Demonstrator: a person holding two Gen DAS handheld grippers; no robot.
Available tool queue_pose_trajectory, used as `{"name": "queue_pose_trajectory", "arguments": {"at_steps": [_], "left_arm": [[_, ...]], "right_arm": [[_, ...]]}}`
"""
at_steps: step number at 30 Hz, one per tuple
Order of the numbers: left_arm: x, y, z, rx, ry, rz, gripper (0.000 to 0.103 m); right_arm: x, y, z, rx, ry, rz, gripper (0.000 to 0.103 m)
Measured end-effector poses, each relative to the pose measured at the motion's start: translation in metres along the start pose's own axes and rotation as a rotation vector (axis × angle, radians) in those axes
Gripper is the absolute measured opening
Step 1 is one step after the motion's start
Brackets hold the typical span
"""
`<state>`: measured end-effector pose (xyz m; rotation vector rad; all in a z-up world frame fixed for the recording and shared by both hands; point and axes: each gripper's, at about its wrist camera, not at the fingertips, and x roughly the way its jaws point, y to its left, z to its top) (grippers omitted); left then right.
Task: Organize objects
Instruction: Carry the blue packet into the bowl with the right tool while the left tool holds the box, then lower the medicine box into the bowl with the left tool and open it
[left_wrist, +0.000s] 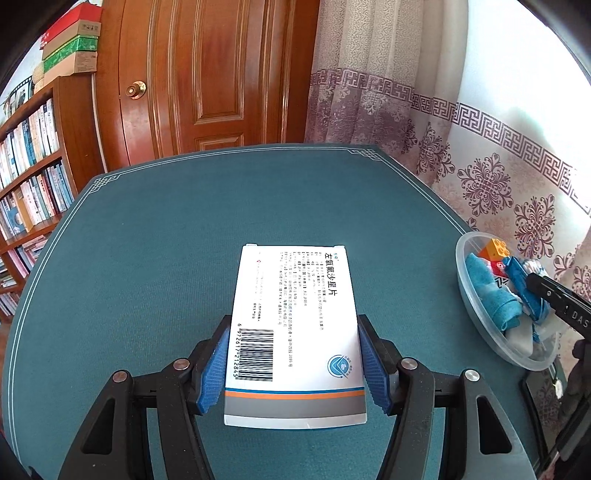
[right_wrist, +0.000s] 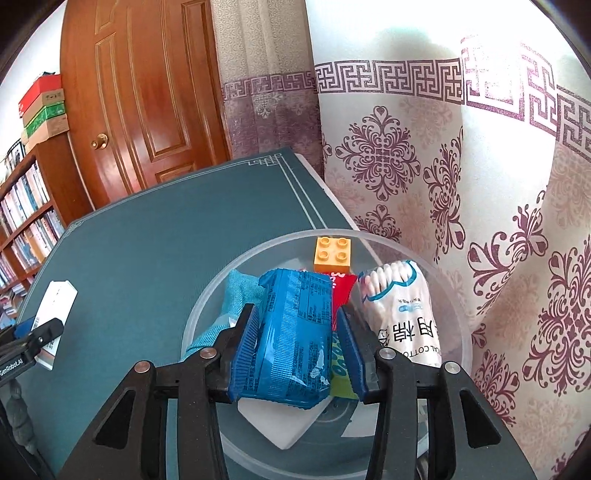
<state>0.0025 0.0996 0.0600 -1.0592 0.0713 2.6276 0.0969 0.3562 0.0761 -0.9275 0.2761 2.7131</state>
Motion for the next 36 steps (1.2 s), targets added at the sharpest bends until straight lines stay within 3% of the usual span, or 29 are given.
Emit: {"name": "queue_pose_trajectory", "arguments": {"at_steps": [6,18,36], "left_arm": [[0.003,-0.029,0.005,0.045,0.007,-0.036,0.066],[0.005,-0.108,0.026,0.164,0.011,-0.159,0.066],[0.007,-0.206,0.056,0.285,-0.006,-0.317,0.066]], "right_arm": [[-0.020,-0.003,-0.010,-0.037,-0.042,-0.014,0.052],[-0.039,-0.017,-0.032,-0.058,-0.046,0.004,0.054],[-0.062,-0.029,-0.037,-0.082,-0.078,0.018,0.058]]}}
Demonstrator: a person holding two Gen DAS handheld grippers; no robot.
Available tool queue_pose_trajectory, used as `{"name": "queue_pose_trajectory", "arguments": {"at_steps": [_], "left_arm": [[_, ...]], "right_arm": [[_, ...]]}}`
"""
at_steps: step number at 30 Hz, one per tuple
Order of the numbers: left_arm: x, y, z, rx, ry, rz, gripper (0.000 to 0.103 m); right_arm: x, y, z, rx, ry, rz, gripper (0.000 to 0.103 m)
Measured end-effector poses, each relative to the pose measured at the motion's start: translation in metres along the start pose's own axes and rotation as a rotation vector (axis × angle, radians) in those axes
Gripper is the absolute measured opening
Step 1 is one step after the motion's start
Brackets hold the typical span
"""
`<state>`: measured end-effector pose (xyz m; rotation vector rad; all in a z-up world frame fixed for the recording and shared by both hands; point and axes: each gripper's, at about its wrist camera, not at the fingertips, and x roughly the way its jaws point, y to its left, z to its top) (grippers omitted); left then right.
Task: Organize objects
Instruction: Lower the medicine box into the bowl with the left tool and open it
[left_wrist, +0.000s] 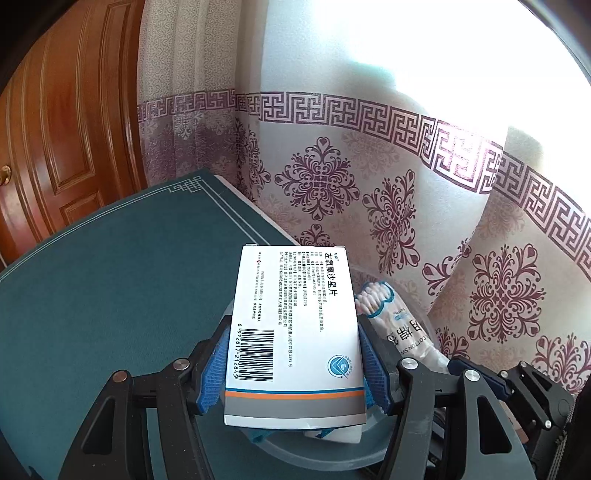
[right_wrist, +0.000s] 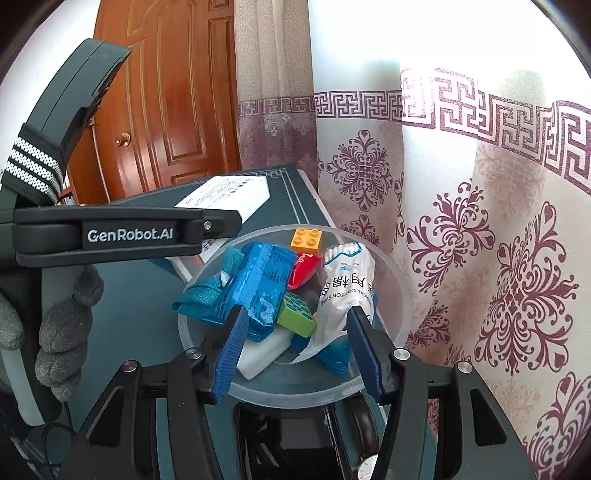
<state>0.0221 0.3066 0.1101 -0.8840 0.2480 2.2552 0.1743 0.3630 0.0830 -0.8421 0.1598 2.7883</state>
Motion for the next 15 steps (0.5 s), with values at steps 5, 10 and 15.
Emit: {"name": "queue_pose_trajectory", "arguments": {"at_steps": [5,10,15], "left_arm": [[0.015,-0.014,0.004,0.006,0.029,-0.034,0.066],[0.029,-0.021,0.001,0.009,0.059,-0.043,0.073],[0.027,-0.016,-0.002,-0.006,0.053,-0.031,0.092]], "right_arm": [[-0.003,-0.010,-0.005,0.026,0.012,-0.014,0.064],[-0.004,-0.019,-0.009,0.047,0.024,-0.021,0.065],[-0.004,-0.022,-0.009,0.060,0.028,-0.020,0.066]]}}
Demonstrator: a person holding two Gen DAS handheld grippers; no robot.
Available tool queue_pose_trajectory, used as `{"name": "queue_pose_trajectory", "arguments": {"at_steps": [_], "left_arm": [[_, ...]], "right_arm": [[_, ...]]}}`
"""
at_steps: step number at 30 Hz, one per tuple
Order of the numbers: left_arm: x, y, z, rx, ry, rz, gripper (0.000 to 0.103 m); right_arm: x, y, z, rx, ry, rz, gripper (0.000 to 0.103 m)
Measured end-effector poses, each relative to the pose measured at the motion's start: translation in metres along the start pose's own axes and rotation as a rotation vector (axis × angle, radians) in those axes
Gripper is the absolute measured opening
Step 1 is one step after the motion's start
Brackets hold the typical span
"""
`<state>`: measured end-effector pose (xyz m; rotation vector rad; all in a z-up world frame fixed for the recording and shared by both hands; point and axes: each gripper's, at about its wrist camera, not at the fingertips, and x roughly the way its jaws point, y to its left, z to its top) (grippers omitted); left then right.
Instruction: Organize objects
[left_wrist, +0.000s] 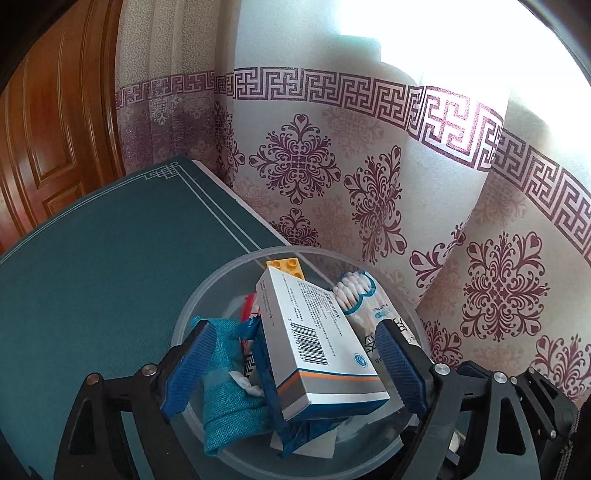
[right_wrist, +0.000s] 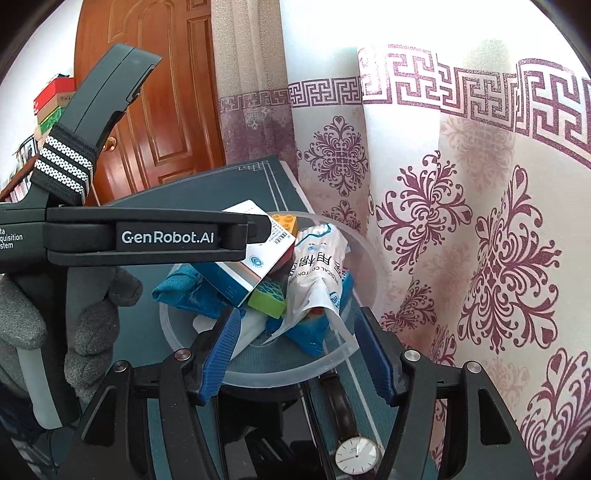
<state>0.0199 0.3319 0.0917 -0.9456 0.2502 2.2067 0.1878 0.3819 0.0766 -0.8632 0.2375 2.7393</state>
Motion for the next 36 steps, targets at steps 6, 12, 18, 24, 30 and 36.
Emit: {"name": "queue_pose_trajectory", "arguments": {"at_steps": [6,12,18,24,30,36], "left_arm": [[-0.014,0.016,-0.007,-0.045,-0.029,0.054,0.102],[-0.036,0.027,-0.021,-0.046,-0.085,0.169,0.102],[-0.047,0.029,-0.039,-0.012,-0.090,0.238,0.103],[-0.057,0.033,-0.052,-0.051,-0.078,0.242,0.103],[-0.068,0.034,-0.062,-0.085,-0.074,0.255,0.103],[-0.079,0.032,-0.066,-0.097,-0.088,0.265,0.103]], "right_arm": [[-0.002,0.000,0.000,0.015,0.002,0.014,0.086],[0.001,-0.003,-0.003,0.057,0.039,0.023,0.099],[-0.001,0.000,-0.005,0.045,0.047,-0.005,0.103],[-0.005,0.009,-0.004,-0.027,0.068,-0.015,0.103],[-0.010,0.012,-0.002,-0.055,0.073,-0.026,0.103],[-0.011,0.012,0.000,-0.059,0.074,-0.040,0.103]]}}
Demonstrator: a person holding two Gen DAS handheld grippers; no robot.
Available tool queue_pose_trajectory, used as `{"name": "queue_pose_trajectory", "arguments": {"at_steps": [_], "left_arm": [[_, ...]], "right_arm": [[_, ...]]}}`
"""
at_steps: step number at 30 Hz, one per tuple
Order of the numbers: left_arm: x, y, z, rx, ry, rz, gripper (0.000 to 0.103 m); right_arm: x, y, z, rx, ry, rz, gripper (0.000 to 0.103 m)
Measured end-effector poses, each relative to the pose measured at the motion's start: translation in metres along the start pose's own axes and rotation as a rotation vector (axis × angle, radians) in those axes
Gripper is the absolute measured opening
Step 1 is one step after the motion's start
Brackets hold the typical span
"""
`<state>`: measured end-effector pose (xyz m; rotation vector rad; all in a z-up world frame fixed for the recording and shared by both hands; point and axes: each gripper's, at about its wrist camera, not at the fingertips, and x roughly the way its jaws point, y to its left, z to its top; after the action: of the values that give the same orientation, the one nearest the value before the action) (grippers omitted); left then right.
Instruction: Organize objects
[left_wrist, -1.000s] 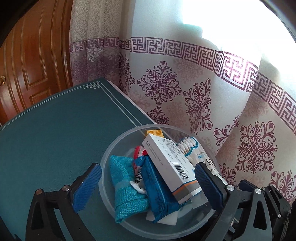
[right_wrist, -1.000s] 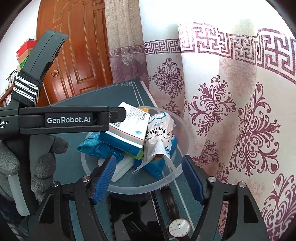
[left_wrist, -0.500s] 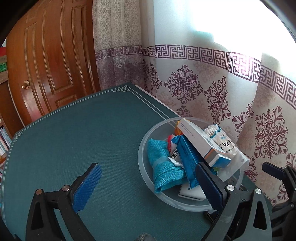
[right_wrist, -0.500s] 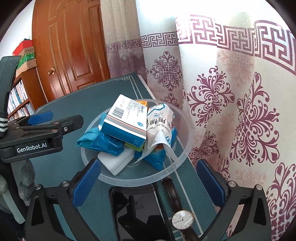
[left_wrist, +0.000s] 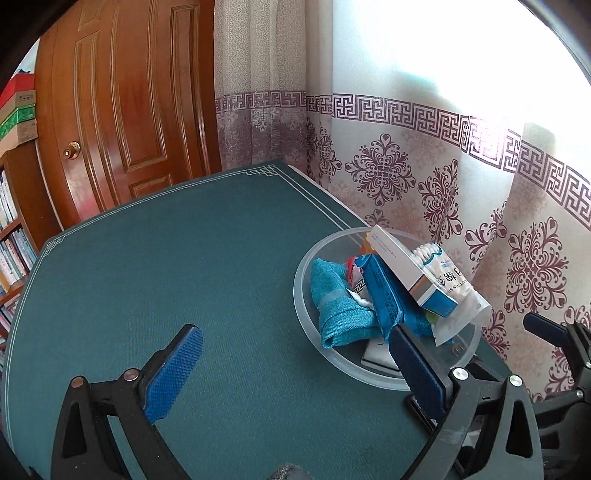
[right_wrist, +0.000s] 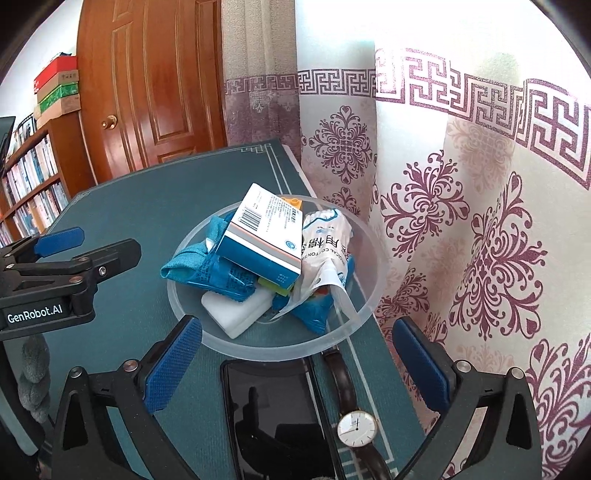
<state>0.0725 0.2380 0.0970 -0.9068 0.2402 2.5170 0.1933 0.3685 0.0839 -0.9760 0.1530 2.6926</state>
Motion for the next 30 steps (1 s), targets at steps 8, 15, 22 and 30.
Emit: {"name": "queue_pose_trajectory", "arguments": {"at_steps": [8,15,22,30], "left_arm": [[0.000,0.000,-0.002,-0.008,0.025,0.000,0.103],[0.001,-0.005,-0.004,0.008,0.039,0.000,0.103],[0.003,-0.008,-0.004,0.021,0.043,-0.004,0.103],[0.008,-0.007,-0.005,0.015,0.069,-0.022,0.103]], "right_arm": [[0.001,0.001,-0.001,-0.005,0.004,-0.019,0.103],[0.003,0.000,-0.002,-0.006,0.010,-0.025,0.103],[0.005,0.001,-0.003,-0.009,0.015,-0.028,0.103],[0.007,0.000,-0.003,-0.011,0.017,-0.038,0.103]]}}
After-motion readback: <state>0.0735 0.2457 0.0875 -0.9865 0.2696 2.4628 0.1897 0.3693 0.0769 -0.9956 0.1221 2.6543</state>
